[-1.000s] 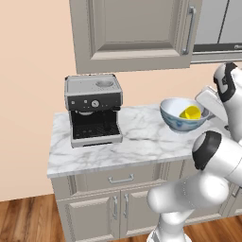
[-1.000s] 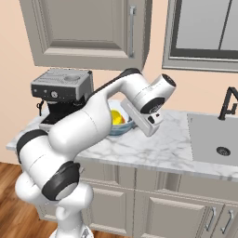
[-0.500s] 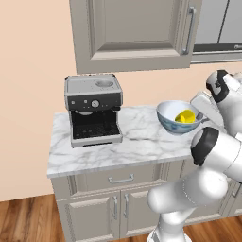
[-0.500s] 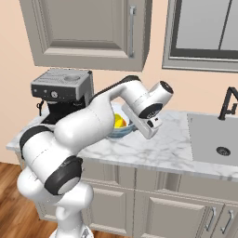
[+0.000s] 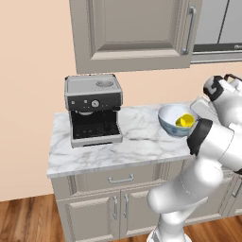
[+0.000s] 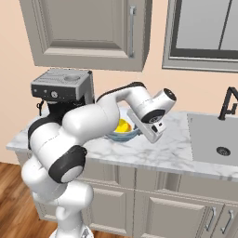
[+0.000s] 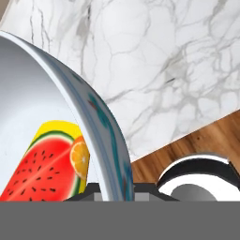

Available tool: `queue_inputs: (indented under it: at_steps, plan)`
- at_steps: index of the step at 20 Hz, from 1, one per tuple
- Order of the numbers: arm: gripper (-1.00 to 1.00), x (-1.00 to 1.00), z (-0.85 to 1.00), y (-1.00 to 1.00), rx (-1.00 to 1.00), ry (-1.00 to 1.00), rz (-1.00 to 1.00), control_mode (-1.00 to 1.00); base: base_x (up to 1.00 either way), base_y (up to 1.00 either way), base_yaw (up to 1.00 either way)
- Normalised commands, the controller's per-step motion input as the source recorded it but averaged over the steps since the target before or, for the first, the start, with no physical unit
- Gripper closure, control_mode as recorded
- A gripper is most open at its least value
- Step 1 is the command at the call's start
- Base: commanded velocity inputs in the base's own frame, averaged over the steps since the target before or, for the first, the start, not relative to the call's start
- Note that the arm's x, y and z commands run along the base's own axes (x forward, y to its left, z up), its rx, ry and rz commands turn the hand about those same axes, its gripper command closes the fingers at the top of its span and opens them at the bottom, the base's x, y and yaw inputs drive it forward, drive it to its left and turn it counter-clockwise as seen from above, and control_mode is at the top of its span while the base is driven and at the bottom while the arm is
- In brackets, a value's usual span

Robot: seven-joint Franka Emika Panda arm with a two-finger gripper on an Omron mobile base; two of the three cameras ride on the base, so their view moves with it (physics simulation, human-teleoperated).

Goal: Place the cup inside the bowl on the dining table and move the bowl to any counter.

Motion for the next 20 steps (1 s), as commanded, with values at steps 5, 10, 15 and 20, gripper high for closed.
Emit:
queue_inputs:
  at_steps: [5, 10, 15, 20]
  plan:
    - [1.0, 0.35, -0.02, -0.18, 0.0, 0.0, 0.0, -1.0, 0.0, 0.0, 0.0]
    - [1.0, 0.37, -0.03, -0.02, 0.0, 0.0, 0.0, -1.0, 0.0, 0.0, 0.0]
    - [1.0, 0.2, -0.13, -0.03, 0.0, 0.0, 0.0, -1.0, 0.0, 0.0, 0.0]
    - [1.0, 0.23, -0.15, -0.01, 0.0, 0.0, 0.0, -1.0, 0.0, 0.0, 0.0]
